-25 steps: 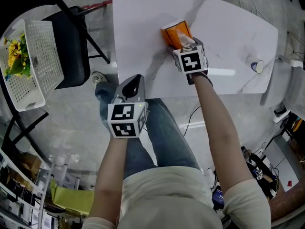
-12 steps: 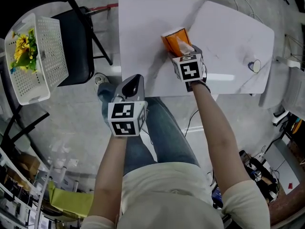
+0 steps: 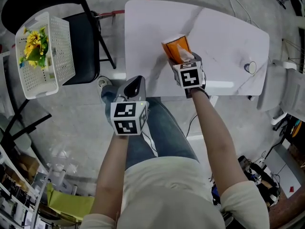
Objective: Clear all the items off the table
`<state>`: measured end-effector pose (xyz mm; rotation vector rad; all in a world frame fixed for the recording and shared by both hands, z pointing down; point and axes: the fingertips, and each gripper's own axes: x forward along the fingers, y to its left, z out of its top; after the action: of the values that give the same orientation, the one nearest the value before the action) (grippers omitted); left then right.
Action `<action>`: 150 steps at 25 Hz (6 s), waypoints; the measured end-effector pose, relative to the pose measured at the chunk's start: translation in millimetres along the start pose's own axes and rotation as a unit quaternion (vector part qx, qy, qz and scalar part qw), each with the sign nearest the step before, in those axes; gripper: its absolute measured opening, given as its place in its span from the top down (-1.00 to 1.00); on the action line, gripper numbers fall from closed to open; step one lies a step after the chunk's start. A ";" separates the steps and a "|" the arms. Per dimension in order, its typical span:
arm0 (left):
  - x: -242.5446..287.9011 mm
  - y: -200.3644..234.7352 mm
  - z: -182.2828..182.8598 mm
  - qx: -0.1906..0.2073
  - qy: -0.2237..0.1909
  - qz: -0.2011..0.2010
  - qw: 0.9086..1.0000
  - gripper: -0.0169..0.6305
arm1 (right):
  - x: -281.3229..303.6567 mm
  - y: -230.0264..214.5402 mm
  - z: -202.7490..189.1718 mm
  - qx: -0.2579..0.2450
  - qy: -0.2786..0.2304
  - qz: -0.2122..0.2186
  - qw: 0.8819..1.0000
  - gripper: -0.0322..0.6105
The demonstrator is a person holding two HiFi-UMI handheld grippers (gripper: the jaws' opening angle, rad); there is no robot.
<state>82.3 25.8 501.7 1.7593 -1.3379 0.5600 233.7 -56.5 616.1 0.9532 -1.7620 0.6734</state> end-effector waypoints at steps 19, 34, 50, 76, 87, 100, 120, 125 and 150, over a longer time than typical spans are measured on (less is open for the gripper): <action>-58.6 8.1 21.7 -0.001 -0.021 0.013 1.000 0.92 | -77.5 29.8 41.6 0.019 -0.038 0.016 0.999 -0.21; -113.4 38.1 37.7 -0.015 -0.040 0.031 0.999 0.92 | -143.9 70.6 75.3 0.000 -0.054 0.023 0.998 -0.21; -163.1 93.4 68.9 -0.031 -0.077 0.050 0.995 0.92 | -176.4 157.5 129.2 -0.084 -0.068 0.052 0.993 -0.21; -245.1 248.5 85.9 -0.095 -0.103 0.119 0.983 0.92 | -154.5 352.1 236.7 -0.212 -0.072 0.141 0.964 -0.21; -270.3 300.3 73.2 -0.122 -0.107 0.139 0.977 0.92 | -137.1 416.9 256.7 -0.244 -0.062 0.161 0.954 -0.21; -284.3 347.5 53.8 -0.156 -0.106 0.153 0.970 0.92 | -111.7 480.5 265.0 -0.279 -0.043 0.182 0.942 -0.21; -266.4 403.0 29.3 -0.208 -0.089 0.152 0.962 0.92 | -30.7 546.8 265.9 -0.341 0.017 0.194 0.920 -0.21; -264.4 422.2 20.7 -0.227 -0.085 0.156 0.957 0.92 | -8.5 558.0 262.7 -0.353 0.032 0.194 0.915 -0.21; -246.2 450.3 -9.7 -0.266 -0.064 0.156 0.949 0.92 | 83.0 594.3 237.6 -0.423 0.084 0.189 0.882 -0.22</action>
<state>-418.6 134.8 476.9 1.1665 -1.6867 0.2174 -402.4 50.8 597.5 -0.0504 -1.8272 0.1467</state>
